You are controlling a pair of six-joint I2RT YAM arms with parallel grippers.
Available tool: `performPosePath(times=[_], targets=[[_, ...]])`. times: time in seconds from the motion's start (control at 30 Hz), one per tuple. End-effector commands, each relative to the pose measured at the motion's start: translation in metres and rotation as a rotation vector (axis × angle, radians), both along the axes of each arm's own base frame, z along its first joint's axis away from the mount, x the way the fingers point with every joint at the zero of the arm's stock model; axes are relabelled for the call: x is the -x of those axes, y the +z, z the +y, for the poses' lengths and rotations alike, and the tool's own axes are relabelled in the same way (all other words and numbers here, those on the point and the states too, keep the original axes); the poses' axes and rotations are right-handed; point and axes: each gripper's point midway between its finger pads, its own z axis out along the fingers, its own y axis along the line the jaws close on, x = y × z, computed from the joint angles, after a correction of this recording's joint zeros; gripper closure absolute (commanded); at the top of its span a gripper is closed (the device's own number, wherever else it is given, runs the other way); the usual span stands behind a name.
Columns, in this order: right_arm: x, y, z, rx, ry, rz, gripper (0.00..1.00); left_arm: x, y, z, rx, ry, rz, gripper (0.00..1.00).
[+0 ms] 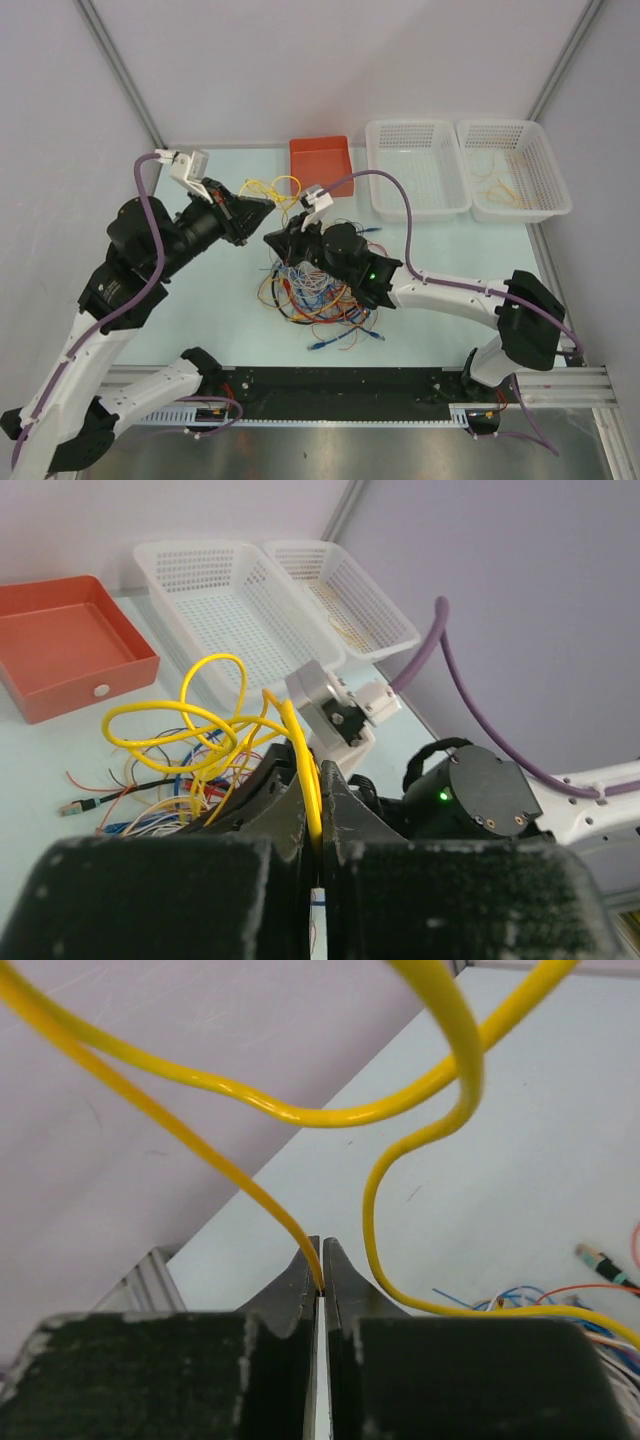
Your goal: Untangle the cables
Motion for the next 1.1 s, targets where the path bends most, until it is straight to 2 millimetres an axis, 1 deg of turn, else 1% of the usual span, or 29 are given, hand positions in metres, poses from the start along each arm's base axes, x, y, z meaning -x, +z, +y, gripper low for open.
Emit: performPosePath(times=[0.0,0.03,0.07,0.1,0.13,0.2,0.23,0.27,0.3,0.33,0.37,0.4,0.43,0.47,0.5,0.53,0.57,0.6,0.63,0.67,0.73,0.77,0.8,0.83,0.87,0.93,0.97,1.03,1.07], targets=[[0.003,0.076,-0.027,-0.113,-0.084,-0.098,1.0,-0.003,0.009,0.018,0.007,0.092,-0.034,0.99],[0.008,0.087,-0.035,-0.122,-0.088,-0.102,1.0,-0.011,0.005,0.028,0.0,0.165,-0.022,0.99],[0.011,0.089,-0.044,-0.1,-0.095,-0.097,1.0,-0.015,-0.003,0.036,-0.019,0.216,0.008,0.98],[0.021,0.12,-0.067,-0.151,-0.105,-0.125,1.0,-0.019,-0.009,0.043,-0.033,0.265,0.028,0.98],[0.023,0.132,-0.08,-0.162,-0.121,-0.137,1.0,-0.027,-0.016,0.059,-0.049,0.368,0.047,0.98],[0.025,0.166,-0.115,-0.152,-0.193,-0.171,1.0,-0.032,-0.034,0.071,-0.078,0.447,0.095,0.97],[0.032,0.195,-0.139,-0.187,-0.22,-0.203,1.0,-0.034,-0.038,0.076,-0.082,0.479,0.103,0.96],[0.032,0.2,-0.156,-0.138,-0.257,-0.222,1.0,-0.036,-0.04,0.081,-0.069,0.515,0.106,0.96],[0.038,0.231,-0.175,-0.176,-0.277,-0.248,1.0,-0.039,-0.051,0.082,-0.081,0.528,0.121,0.95],[0.042,0.247,-0.192,-0.191,-0.299,-0.263,1.0,-0.04,-0.055,0.082,-0.08,0.535,0.126,0.95],[0.042,0.249,-0.202,-0.158,-0.32,-0.262,1.0,-0.042,-0.056,0.08,-0.067,0.538,0.13,0.94],[0.048,0.279,-0.22,-0.2,-0.338,-0.288,1.0,-0.044,-0.064,0.079,-0.076,0.539,0.142,0.94],[0.049,0.287,-0.226,-0.197,-0.345,-0.29,1.0,-0.046,-0.068,0.077,-0.079,0.538,0.152,0.93],[0.049,0.286,-0.227,-0.156,-0.347,-0.282,1.0,-0.048,-0.07,0.074,-0.078,0.535,0.159,0.92],[0.049,0.291,-0.231,-0.144,-0.354,-0.29,1.0,-0.05,-0.077,0.072,-0.089,0.533,0.173,0.91],[0.054,0.311,-0.242,-0.179,-0.361,-0.305,1.0,-0.051,-0.08,0.07,-0.091,0.532,0.18,0.91],[0.052,0.311,-0.243,-0.155,-0.371,-0.303,1.0,-0.053,-0.084,0.068,-0.093,0.531,0.187,0.89],[0.053,0.318,-0.248,-0.16,-0.378,-0.313,1.0,-0.054,-0.091,0.067,-0.102,0.528,0.199,0.87],[0.056,0.333,-0.259,-0.18,-0.393,-0.334,1.0,-0.055,-0.095,0.066,-0.105,0.528,0.205,0.85],[0.055,0.337,-0.263,-0.179,-0.412,-0.34,1.0,-0.055,-0.103,0.065,-0.117,0.526,0.22,0.79],[0.054,0.346,-0.274,-0.175,-0.448,-0.355,1.0,-0.055,-0.109,0.061,-0.12,0.512,0.228,0.7],[0.053,0.347,-0.275,-0.166,-0.456,-0.357,1.0,-0.055,-0.115,0.059,-0.126,0.502,0.238,0.57],[0.052,0.347,-0.276,-0.164,-0.46,-0.355,1.0,-0.054,-0.118,0.057,-0.129,0.488,0.24,0.49],[0.052,0.349,-0.277,-0.165,-0.464,-0.36,1.0,-0.054,-0.118,0.056,-0.122,0.484,0.241,0.27],[0.054,0.353,-0.28,-0.175,-0.463,-0.367,1.0,-0.053,-0.123,0.056,-0.126,0.485,0.248,0.21],[0.056,0.362,-0.284,-0.192,-0.468,-0.382,1.0,-0.052,-0.124,0.056,-0.122,0.482,0.249,0.1],[0.059,0.372,-0.291,-0.217,-0.472,-0.393,1.0,-0.052,-0.126,0.056,-0.125,0.479,0.251,0.04],[0.058,0.377,-0.289,-0.213,-0.474,-0.398,1.0,-0.052,-0.123,0.051,-0.108,0.451,0.24,0.01],[0.059,0.381,-0.292,-0.219,-0.477,-0.404,1.0,-0.05,-0.125,0.047,-0.102,0.431,0.238,0.01]])
